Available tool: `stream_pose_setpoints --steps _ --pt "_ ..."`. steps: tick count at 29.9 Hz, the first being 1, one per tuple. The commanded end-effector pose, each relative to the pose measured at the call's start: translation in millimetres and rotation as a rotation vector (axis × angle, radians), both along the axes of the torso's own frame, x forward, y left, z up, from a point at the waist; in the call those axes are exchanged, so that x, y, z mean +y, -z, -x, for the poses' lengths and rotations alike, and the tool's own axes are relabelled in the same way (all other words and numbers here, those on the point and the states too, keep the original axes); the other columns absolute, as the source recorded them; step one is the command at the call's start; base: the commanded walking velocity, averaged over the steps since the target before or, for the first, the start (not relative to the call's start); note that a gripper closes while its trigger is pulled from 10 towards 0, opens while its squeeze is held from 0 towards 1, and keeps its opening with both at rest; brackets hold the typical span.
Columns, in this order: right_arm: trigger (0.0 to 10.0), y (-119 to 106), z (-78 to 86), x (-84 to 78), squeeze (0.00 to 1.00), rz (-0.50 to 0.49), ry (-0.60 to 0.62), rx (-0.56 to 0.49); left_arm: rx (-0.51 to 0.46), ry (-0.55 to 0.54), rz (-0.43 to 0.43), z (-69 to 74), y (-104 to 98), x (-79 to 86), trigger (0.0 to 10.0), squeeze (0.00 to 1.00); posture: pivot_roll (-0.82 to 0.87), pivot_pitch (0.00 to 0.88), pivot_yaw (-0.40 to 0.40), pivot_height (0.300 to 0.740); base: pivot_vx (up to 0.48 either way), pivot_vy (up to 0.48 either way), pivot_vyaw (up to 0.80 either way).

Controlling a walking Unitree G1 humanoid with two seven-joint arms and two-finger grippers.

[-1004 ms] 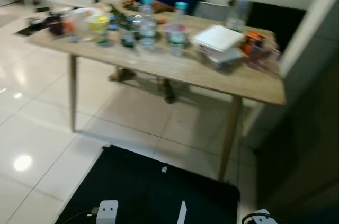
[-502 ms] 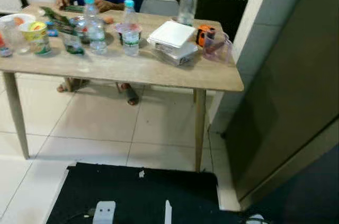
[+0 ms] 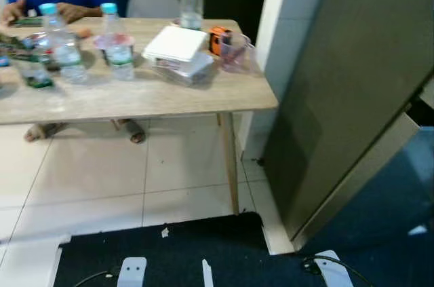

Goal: Restocking fridge

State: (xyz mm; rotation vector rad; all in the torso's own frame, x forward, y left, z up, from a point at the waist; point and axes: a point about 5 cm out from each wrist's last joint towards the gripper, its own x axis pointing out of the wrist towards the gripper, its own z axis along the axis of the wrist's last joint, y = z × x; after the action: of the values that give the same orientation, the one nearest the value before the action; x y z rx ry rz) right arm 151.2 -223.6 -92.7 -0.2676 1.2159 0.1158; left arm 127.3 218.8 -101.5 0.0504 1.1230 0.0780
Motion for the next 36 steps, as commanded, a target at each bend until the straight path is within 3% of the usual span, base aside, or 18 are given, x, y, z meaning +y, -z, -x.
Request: stream_pose_setpoints --steps 1,5,7,10,11,13,14,23,36 --pt "10.0 -0.9 3.9 -11.0 0.0 0.039 0.013 0.006 -0.002 0.029 -0.003 -4.9 -0.8 -3.7 10.0 0.0 -0.05 0.0 -0.03 0.74 0.0 0.0 -0.77" --pt "10.0 0.3 10.9 -16.2 0.0 0.049 0.012 0.015 0.002 0.036 -0.005 -4.1 -0.3 -4.9 10.0 0.0 -0.05 0.0 -0.03 0.74 0.0 0.0 -0.77" --pt "10.0 3.4 27.6 -24.8 0.0 0.064 0.019 0.041 0.02 0.044 -0.007 2.5 2.2 -6.6 10.0 0.0 -0.05 0.0 -0.042 0.74 0.0 0.0 -0.77" --pt "10.0 4.2 32.5 -27.3 0.0 0.068 0.024 0.049 0.026 0.046 -0.007 4.9 3.0 -7.1 10.0 0.0 -0.05 0.0 -0.042 0.74 0.0 0.0 -0.77" --pt "0.0 4.6 34.8 -27.8 0.0 0.053 0.035 0.049 0.028 0.047 -0.005 5.9 3.4 -7.7 10.0 0.0 -0.05 0.0 -0.044 0.74 0.0 0.0 -0.79" --pt "0.4 4.0 33.1 -28.4 0.0 0.065 0.033 0.045 0.024 0.047 0.0 5.1 3.4 -9.2 10.0 0.0 -0.06 0.0 -0.047 0.74 0.0 0.0 -0.79" --pt "10.0 3.3 29.4 -27.2 0.0 0.071 0.023 0.039 0.018 0.049 0.004 2.9 3.1 -11.6 10.0 0.0 -0.06 0.0 -0.046 0.74 0.0 0.0 -0.78" --pt "10.0 1.3 17.4 -21.4 0.0 0.066 0.047 -0.001 0.005 0.055 0.008 -2.8 1.7 -14.0 10.0 0.0 -0.06 0.0 -0.043 0.74 0.0 0.0 -0.78" --pt "10.0 1.9 14.5 -15.6 0.0 0.079 0.0 -0.003 0.014 0.056 0.004 1.1 2.4 -11.0 10.0 0.0 -0.06 0.0 -0.041 0.74 0.0 0.0 0.0"
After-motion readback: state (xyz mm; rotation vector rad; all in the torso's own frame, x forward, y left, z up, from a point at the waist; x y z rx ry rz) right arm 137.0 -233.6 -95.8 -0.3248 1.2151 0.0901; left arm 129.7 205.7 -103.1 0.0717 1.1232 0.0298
